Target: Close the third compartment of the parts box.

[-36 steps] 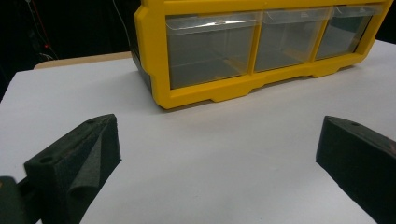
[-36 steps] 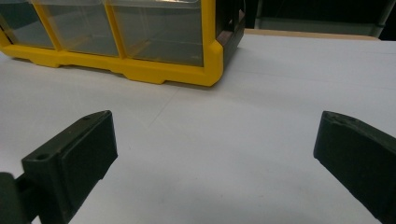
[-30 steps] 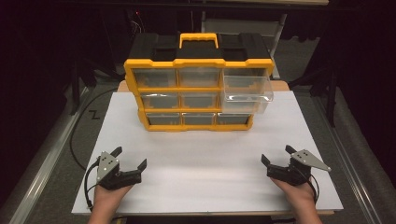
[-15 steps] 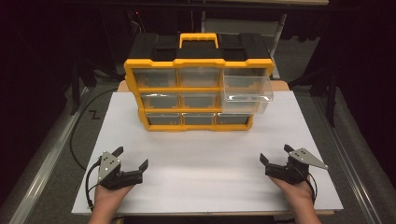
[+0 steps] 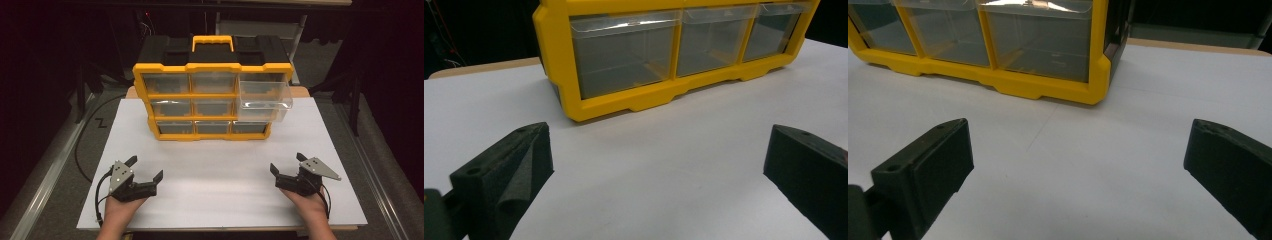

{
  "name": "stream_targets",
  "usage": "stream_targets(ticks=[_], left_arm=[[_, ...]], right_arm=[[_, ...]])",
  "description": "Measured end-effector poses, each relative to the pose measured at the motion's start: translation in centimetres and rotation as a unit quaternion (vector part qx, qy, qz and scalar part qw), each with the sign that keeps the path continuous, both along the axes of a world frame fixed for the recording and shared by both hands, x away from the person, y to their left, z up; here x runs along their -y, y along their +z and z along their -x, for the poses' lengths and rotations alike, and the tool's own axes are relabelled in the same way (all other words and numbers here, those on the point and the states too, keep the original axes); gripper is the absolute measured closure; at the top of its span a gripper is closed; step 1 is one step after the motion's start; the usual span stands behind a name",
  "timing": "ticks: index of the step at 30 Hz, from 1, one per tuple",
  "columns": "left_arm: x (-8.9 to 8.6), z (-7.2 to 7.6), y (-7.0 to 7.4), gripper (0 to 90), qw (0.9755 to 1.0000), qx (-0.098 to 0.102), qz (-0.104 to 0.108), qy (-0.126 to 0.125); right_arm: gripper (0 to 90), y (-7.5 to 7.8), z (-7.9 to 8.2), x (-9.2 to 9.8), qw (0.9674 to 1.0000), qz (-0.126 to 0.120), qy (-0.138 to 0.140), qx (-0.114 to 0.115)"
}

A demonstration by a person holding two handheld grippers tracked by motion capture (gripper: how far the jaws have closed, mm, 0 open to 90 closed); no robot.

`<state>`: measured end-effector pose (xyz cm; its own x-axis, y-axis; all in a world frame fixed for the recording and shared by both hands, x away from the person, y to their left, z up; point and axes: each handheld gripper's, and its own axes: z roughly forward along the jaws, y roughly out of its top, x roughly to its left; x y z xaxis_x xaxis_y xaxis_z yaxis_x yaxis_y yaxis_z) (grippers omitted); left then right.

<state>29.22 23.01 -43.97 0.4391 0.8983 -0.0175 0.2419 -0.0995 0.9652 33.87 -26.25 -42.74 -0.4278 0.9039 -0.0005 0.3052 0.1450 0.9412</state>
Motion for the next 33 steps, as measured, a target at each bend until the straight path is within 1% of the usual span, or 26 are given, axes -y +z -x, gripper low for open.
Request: stream_targets(ticks=[3,4,5,6,11,12,14,19,20,23,24,25,26,30,33], left_arm=[[0.1,-0.2,0.0,0.4,1.0000,-0.003,0.001,-0.002],[0.1,-0.4,-0.1,0.4,1.0000,-0.008,-0.002,-0.003],[0.1,-0.4,-0.1,0.4,1.0000,-0.008,-0.002,-0.003],[0.2,-0.5,-0.2,0.4,0.9999,-0.010,-0.007,-0.004],[0.2,-0.4,-0.2,0.4,0.9999,-0.010,-0.011,-0.004],[0.2,-0.5,-0.3,0.4,0.9999,-0.011,-0.013,-0.004],[0.2,-0.5,-0.3,0.4,0.9998,-0.013,-0.014,-0.005],[0.2,-0.5,-0.3,0.4,0.9999,-0.010,-0.012,-0.006],[0.2,-0.5,-0.3,0.4,0.9999,-0.009,-0.011,-0.005],[0.2,-0.4,-0.3,0.4,0.9998,-0.007,-0.013,-0.009],[0.2,-0.4,-0.3,0.4,0.9997,-0.007,-0.019,-0.011],[0.2,-0.4,-0.3,0.4,0.9997,-0.007,-0.019,-0.011],[0.1,-0.3,-0.3,0.4,0.9998,-0.007,-0.017,-0.011],[-0.1,-0.2,-0.2,0.4,0.9999,-0.005,-0.011,-0.009],[-0.1,-0.2,-0.2,0.4,0.9999,-0.005,-0.009,-0.007]], right_arm=[[0.8,0.1,-0.3,-0.3,1.0000,-0.004,-0.003,0.003],[0.8,0.2,-0.4,-0.5,1.0000,-0.002,-0.003,0.003],[0.8,0.3,-0.5,-0.6,1.0000,-0.001,-0.002,0.004],[0.8,0.3,-0.6,-0.7,1.0000,0.001,0.000,0.006],[0.8,0.5,-1.3,-1.3,0.9999,-0.003,0.005,0.010],[0.8,0.4,-1.8,-1.7,0.9999,-0.003,0.012,0.005],[0.8,0.4,-2.3,-2.2,0.9999,-0.002,0.014,0.000],[0.8,0.4,-3.0,-3.1,0.9999,-0.003,0.015,-0.005],[0.9,0.4,-3.3,-3.4,0.9998,-0.009,0.017,-0.006],[0.8,0.4,-3.2,-3.7,0.9997,-0.008,0.021,-0.010],[0.8,0.3,-3.2,-3.7,0.9996,-0.009,0.023,-0.012],[0.8,0.3,-3.2,-3.7,0.9996,-0.009,0.023,-0.012],[0.8,0.3,-3.1,-3.7,0.9996,-0.011,0.023,-0.014],[0.9,0.2,-2.5,-3.7,0.9996,-0.006,0.022,-0.017],[0.9,0.2,-2.3,-3.6,0.9995,-0.008,0.023,-0.020]])
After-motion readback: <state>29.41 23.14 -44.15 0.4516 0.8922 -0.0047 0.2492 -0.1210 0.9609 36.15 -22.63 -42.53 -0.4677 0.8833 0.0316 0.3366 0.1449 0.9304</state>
